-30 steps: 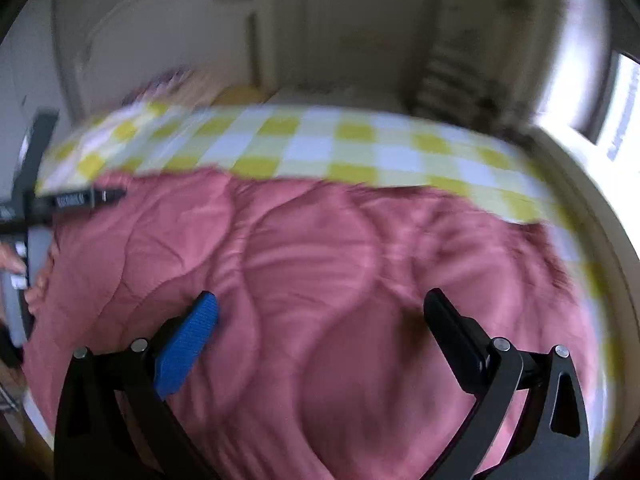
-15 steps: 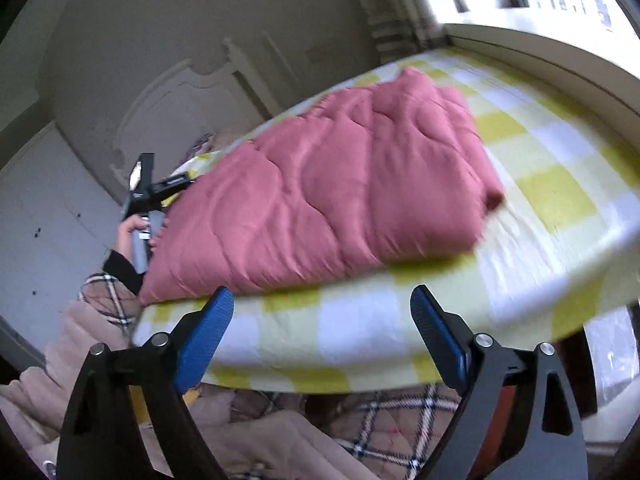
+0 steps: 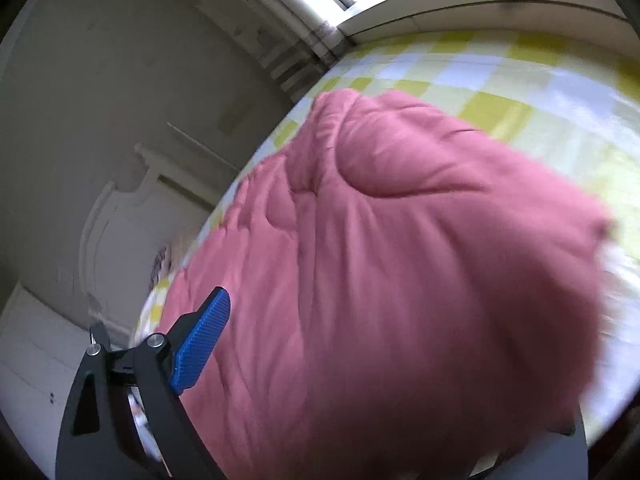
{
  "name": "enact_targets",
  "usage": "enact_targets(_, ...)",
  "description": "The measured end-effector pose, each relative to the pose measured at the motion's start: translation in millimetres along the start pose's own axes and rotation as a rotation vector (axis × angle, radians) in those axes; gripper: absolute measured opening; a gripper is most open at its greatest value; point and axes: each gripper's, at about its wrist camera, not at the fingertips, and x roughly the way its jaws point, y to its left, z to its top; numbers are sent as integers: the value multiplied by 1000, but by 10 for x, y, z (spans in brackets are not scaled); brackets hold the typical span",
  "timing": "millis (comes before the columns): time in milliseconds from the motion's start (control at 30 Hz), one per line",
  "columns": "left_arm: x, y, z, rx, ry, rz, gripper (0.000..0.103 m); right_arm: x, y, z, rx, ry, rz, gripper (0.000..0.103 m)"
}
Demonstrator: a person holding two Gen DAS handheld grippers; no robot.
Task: Fold large clothes
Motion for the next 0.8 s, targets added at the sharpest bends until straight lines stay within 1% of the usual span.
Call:
enact_targets(33, -1, -1, 1, 2, -2, 6, 101, 13, -22, -17, 11, -16, 22, 50)
enact_targets(67, -7, 6, 1, -1, -3, 14, 101, -15, -69, -35, 19, -35, 72, 43)
enact_targets(133, -28, 47, -12, -24, -2, 8, 101, -119, -149, -69, 26, -48, 129, 37)
enact_targets(167, -33, 60, -22, -30, 2, 3, 101, -228, -202, -105, 26, -50, 170, 36)
enact_targets(200, -58, 60, -48, -30, 4, 5, 101, -353, -242, -83, 16, -51, 189, 35)
enact_targets(267, -136, 9, -127, -12, -9, 26, 101, -550, -282, -156, -27, -54, 202, 35)
enact_targets(300, -205, -39, -179, 9, -29, 47, 101, -608, -277, -182, -49, -54, 196, 35)
enact_targets(333, -313, -108, -224, 42, -65, 79, 101, -667, -256, -208, -76, -57, 188, 35)
enact_targets(400, -582, -220, -271, 59, -138, 162, 100, -782, -246, -253, -116, -71, 176, 35)
enact_targets(433, -813, -293, -306, 40, -196, 159, 100, -834, -240, -266, -130, -79, 175, 35)
enact_targets(467, -1019, -370, -340, 28, -246, 110, 101, -884, -226, -281, -146, -91, 175, 35)
enact_targets(500, -1275, -527, -386, 40, -307, 45, 101, -921, -213, -294, -158, -100, 173, 35)
enact_targets(533, -1401, -676, -410, 70, -339, 49, 101, -965, -211, -308, -169, -108, 173, 35)
enact_targets(567, -1503, -898, -437, 135, -370, 83, 101, -1004, -198, -316, -182, -114, 173, 35)
enact_targets(633, -1519, -1309, -466, 287, -397, 144, 101, -1078, -149, -327, -207, -131, 173, 35)
enact_targets(667, -1450, -1491, -468, 341, -392, 176, 101, -1133, -109, -329, -219, -143, 176, 35)
enact_targets(700, -1346, -1631, -468, 370, -370, 206, 101, -1172, -93, -321, -228, -151, 177, 35)
enact_targets(767, -923, -1894, -519, 417, -228, 219, 101, -1252, -30, -305, -256, -166, 176, 35)
enact_targets(800, -666, -2025, -602, 472, -151, 242, 101, -1276, -22, -310, -265, -163, 179, 35)
